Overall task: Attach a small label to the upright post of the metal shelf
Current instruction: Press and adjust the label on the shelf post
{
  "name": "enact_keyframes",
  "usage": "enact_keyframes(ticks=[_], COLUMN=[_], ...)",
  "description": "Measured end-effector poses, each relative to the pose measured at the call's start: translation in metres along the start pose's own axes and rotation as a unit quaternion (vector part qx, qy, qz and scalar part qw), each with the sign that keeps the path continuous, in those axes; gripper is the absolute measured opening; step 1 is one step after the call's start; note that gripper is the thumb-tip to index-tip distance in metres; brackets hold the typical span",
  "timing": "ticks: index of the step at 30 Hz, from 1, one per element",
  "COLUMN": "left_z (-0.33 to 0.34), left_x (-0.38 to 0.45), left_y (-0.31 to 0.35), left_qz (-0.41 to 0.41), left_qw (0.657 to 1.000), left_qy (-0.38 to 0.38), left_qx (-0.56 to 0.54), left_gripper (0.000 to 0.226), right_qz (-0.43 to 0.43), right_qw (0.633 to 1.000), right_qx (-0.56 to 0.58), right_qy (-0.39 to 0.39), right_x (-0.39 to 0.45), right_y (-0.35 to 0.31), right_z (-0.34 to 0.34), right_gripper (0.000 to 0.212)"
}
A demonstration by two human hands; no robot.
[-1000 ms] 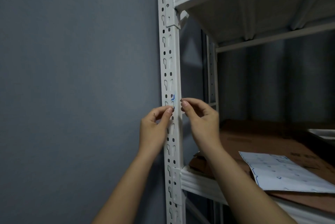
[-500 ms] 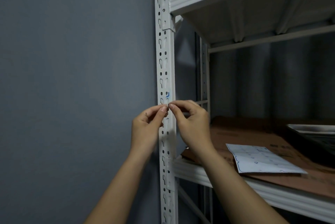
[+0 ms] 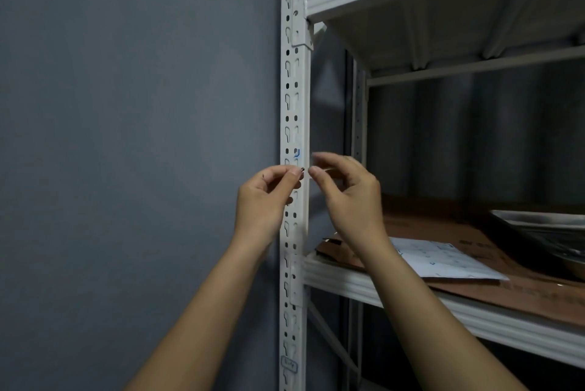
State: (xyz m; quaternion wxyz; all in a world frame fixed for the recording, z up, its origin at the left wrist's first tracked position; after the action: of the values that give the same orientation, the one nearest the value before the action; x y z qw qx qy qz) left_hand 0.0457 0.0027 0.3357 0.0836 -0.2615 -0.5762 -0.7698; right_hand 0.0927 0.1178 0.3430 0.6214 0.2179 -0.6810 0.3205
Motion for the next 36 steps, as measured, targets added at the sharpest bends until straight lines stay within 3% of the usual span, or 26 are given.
enact_keyframes(ticks=[3,12,16,20,23,26,29,36], left_z=[0.003,0.041,0.076,0.114,0.148,0.184,0.215,0.255], left_x=[-0.005,-0.025,-0.034,-0.037,-0.035,-0.036,-0.039,-0.042], left_y=[0.002,-0.004,-0.014,-0.019,-0.024,-0.031,-0.035,-0.046], left_qz=[-0.003,-0.005,0.022,0.066,0.087,0.084,0.067,0.022], left_qw=[1.000,0.999,0.996,0.985,0.978,0.973,0.971,0.964], left_qy=[-0.013,-0.042,-0.076,-0.123,-0.133,-0.148,-0.164,-0.202], left_qx=[0.004,0.014,0.051,0.101,0.138,0.157,0.159,0.171], left_gripper=[0.009,0.011,0.013,0.011,0.009,0.009,0.010,0.010], right_qz=[-0.093,-0.176,-0.116,-0.008,0.088,0.161,0.223,0.289], right_qw=[0.993,0.940,0.937,0.968,0.976,0.956,0.927,0.886], right_qx=[-0.073,-0.283,-0.322,-0.245,-0.197,-0.236,-0.294,-0.361], right_qy=[-0.017,-0.073,-0.074,-0.058,0.007,0.064,0.069,-0.043], right_x=[-0.007,-0.013,-0.014,-0.009,-0.006,-0.002,0.000,-0.001], right_y=[-0.011,-0.010,0.002,0.014,0.027,0.048,0.066,0.095], right_z=[-0.006,-0.049,-0.081,-0.130,-0.167,-0.209,-0.251,-0.314], right_gripper=[0.009,0.007,0.011,0.006,0.005,0.002,0.005,0.012])
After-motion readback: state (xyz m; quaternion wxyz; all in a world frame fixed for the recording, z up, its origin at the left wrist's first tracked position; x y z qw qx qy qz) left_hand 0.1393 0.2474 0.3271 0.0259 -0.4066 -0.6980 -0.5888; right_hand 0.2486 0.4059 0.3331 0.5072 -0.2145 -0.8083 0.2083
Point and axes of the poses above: each hand's wrist, its own x-axis towards the middle knuckle, its own z-axis out of the palm, y = z × x, the point moved 1 cm from there along x, towards the middle knuckle, and after that the axes turned 13 degrees about -z, right-handed, at the moved point
